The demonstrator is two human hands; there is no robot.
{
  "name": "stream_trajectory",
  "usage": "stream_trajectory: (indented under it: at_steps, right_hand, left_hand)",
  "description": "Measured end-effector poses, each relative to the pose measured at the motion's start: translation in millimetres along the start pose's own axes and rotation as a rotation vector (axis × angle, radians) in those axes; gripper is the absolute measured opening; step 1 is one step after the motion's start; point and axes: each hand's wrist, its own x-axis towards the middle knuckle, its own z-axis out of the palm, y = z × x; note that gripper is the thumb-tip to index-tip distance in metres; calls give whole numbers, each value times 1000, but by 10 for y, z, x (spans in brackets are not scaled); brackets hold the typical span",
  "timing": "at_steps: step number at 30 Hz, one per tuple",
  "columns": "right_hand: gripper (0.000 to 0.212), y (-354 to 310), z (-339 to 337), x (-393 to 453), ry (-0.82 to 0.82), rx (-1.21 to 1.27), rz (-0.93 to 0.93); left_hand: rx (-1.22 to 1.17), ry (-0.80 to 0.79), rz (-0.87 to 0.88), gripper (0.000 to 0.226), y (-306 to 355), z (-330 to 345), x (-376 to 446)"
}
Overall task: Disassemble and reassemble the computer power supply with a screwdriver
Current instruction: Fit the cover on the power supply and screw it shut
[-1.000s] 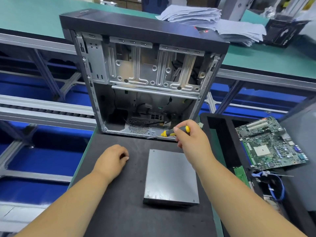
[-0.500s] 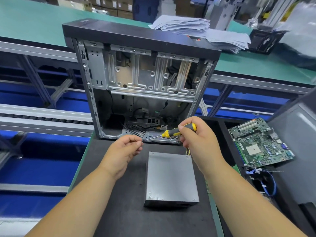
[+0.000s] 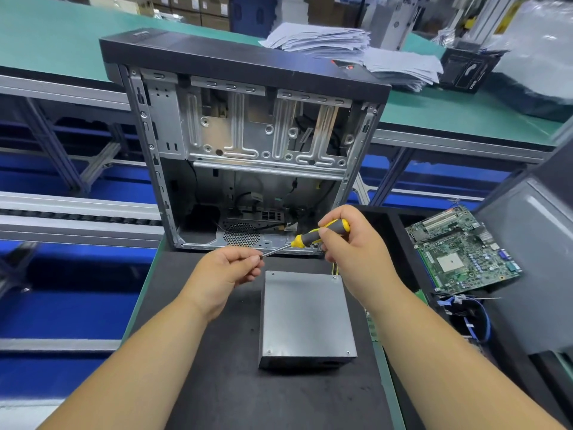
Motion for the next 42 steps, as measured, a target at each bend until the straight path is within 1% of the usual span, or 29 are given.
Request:
stream_trajectory:
  at_steps: [3,6,8,10,12,14,16,18,22,35,38,42]
  right_hand:
    - [15,-5,-16,-8,-56,-21,-20]
    - [12,0,-40,3,-34,-33,-5]
    - [11,-3,-53,24,-7,-49,6]
    - [13,-4,-64,57,21,-78,15]
    - [16,6,-67,98,22,-120,23]
    - [16,23,-58,139,-7,-206,25]
    - [16,32,-34,170,-49,-291,20]
    - [17,38,-8,198,-96,-335,12]
    - [14,36,44,241,-168,-385,16]
    - [12,5,114,327,-210,-554,-47]
    - [8,-74,141,367,-281,-649,-89]
    - [6,-238,189,427,-419,-764,-194]
  left_hand:
    - [27,-4,11,22,2,0,11]
    - [74,-28,67,19,3,5,35]
    - [117,-91,105,26,0,1,61]
    - [182,-138,101,39,-33,7,88]
    - [320,-109,64,43,-94,29,122]
    - [548,-86,22,38,-177,37,163]
    - [697,-104,-8,28,-245,31,188]
    - [697,-114,-18,19,-278,21,199]
    - [689,-96,-3,19,-274,14,202]
    - [695,-94,-4,17,-256,33,202]
    - [704,-95,-19,18,-236,50,198]
    - [722,-108,-26,17,-225,54,201]
